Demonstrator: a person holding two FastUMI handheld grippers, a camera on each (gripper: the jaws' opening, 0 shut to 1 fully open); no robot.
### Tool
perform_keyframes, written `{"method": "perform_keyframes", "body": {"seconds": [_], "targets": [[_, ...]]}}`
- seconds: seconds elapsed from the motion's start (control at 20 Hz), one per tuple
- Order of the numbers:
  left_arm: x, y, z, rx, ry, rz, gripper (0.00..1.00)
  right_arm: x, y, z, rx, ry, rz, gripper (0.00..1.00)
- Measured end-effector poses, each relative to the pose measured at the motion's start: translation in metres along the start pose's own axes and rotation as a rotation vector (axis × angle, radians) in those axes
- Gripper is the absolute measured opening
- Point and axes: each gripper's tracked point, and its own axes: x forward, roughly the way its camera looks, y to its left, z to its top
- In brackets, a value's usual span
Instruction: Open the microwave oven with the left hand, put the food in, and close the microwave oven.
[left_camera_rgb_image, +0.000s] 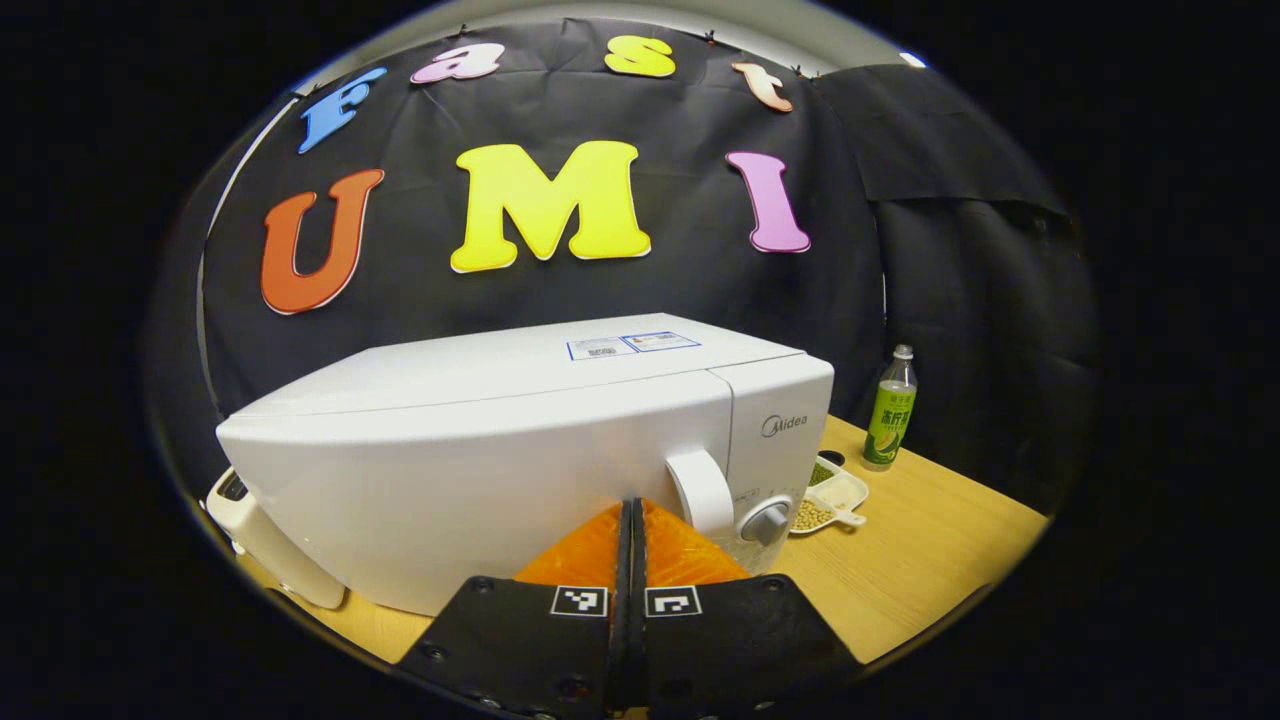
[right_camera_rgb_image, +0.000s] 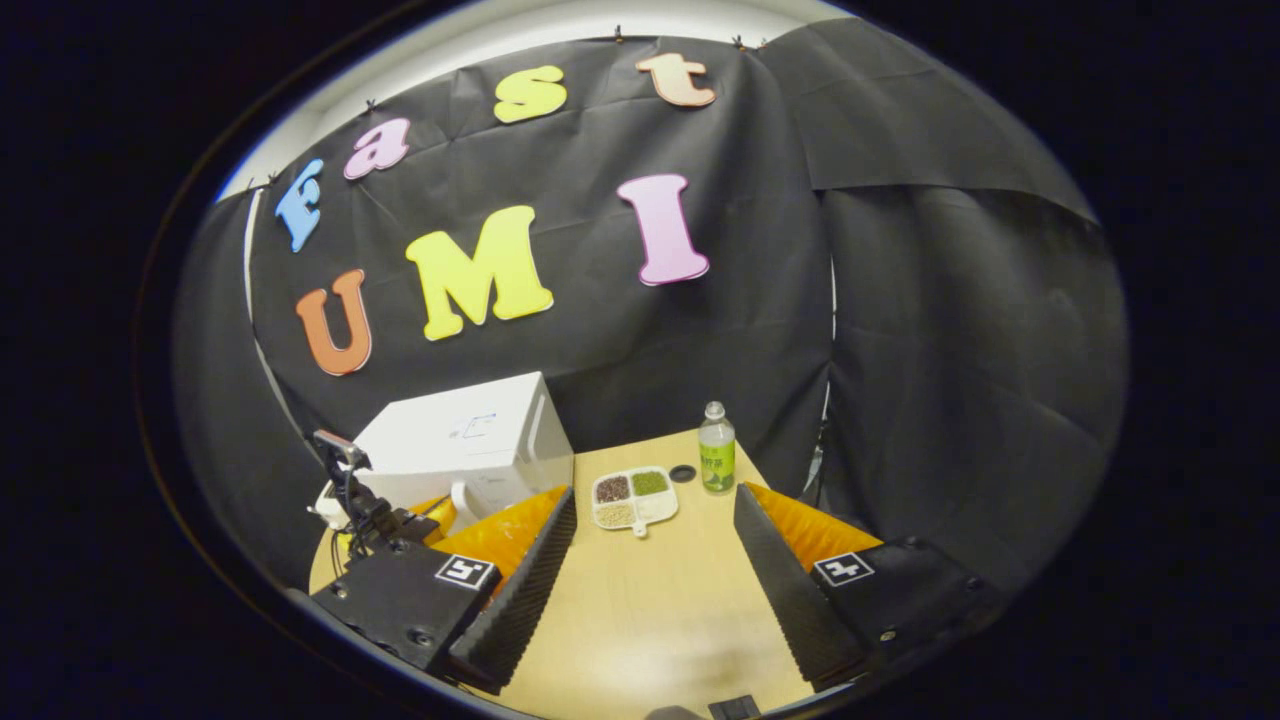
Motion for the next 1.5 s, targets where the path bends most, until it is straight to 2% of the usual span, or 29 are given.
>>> {"method": "perform_keyframes", "body": {"seconds": [0.05,0.1,0.15,0.2,0.3,0.4,0.45,0.8,0.85,1.05,1.1,1.15,1.2,1.25,1.3,1.35,1.4,1.45,1.5], "targets": [[-0.003,0.008,-0.002,0.020,0.013,0.028,0.00,0.002,0.004,0.002,-0.007,-0.003,0.006,1.00],[-0.008,0.006,-0.001,0.010,0.011,0.005,0.00,0.002,0.008,0.004,-0.014,-0.007,0.013,1.00],[-0.015,0.001,0.004,-0.032,0.001,-0.029,0.00,0.003,0.013,0.007,-0.021,-0.015,0.021,0.92],[-0.026,0.001,0.011,-0.053,-0.008,-0.038,0.33,0.002,0.019,0.011,-0.030,-0.026,0.029,0.92],[-0.053,0.020,0.027,-0.042,-0.039,0.034,0.98,0.002,0.031,0.020,-0.055,-0.052,0.048,0.92],[-0.076,0.033,0.043,-0.025,-0.061,0.083,0.97,-0.001,0.044,0.029,-0.085,-0.083,0.064,0.92],[-0.089,0.039,0.052,-0.034,-0.068,0.099,0.97,-0.003,0.052,0.035,-0.099,-0.100,0.075,1.00],[-0.189,0.084,0.106,-0.084,-0.112,0.224,0.96,-0.016,0.097,0.064,-0.185,-0.238,0.129,1.00],[-0.202,0.086,0.114,-0.084,-0.122,0.228,0.97,-0.019,0.104,0.066,-0.188,-0.253,0.137,0.92],[-0.250,0.096,0.141,-0.055,-0.153,0.249,0.97,-0.040,0.119,0.062,-0.199,-0.298,0.165,0.92],[-0.259,0.097,0.147,-0.055,-0.161,0.250,0.97,-0.044,0.121,0.059,-0.204,-0.302,0.162,1.00],[-0.268,0.095,0.153,-0.054,-0.167,0.246,0.97,-0.049,0.124,0.056,-0.208,-0.307,0.166,0.92],[-0.275,0.094,0.154,-0.053,-0.169,0.245,0.96,-0.054,0.128,0.053,-0.208,-0.312,0.167,1.00],[-0.280,0.094,0.157,-0.050,-0.168,0.244,0.97,-0.060,0.131,0.049,-0.205,-0.318,0.174,0.92],[-0.286,0.093,0.160,-0.041,-0.170,0.243,0.97,-0.065,0.132,0.047,-0.201,-0.322,0.176,0.92],[-0.291,0.093,0.163,-0.031,-0.176,0.247,0.97,-0.068,0.130,0.042,-0.195,-0.318,0.167,1.00],[-0.295,0.094,0.165,-0.024,-0.181,0.254,0.97,-0.072,0.128,0.038,-0.183,-0.314,0.158,0.92],[-0.298,0.094,0.167,-0.024,-0.190,0.257,0.97,-0.075,0.129,0.034,-0.168,-0.309,0.158,1.00],[-0.298,0.091,0.171,-0.028,-0.203,0.258,0.97,-0.079,0.129,0.029,-0.156,-0.300,0.159,0.92]]}}
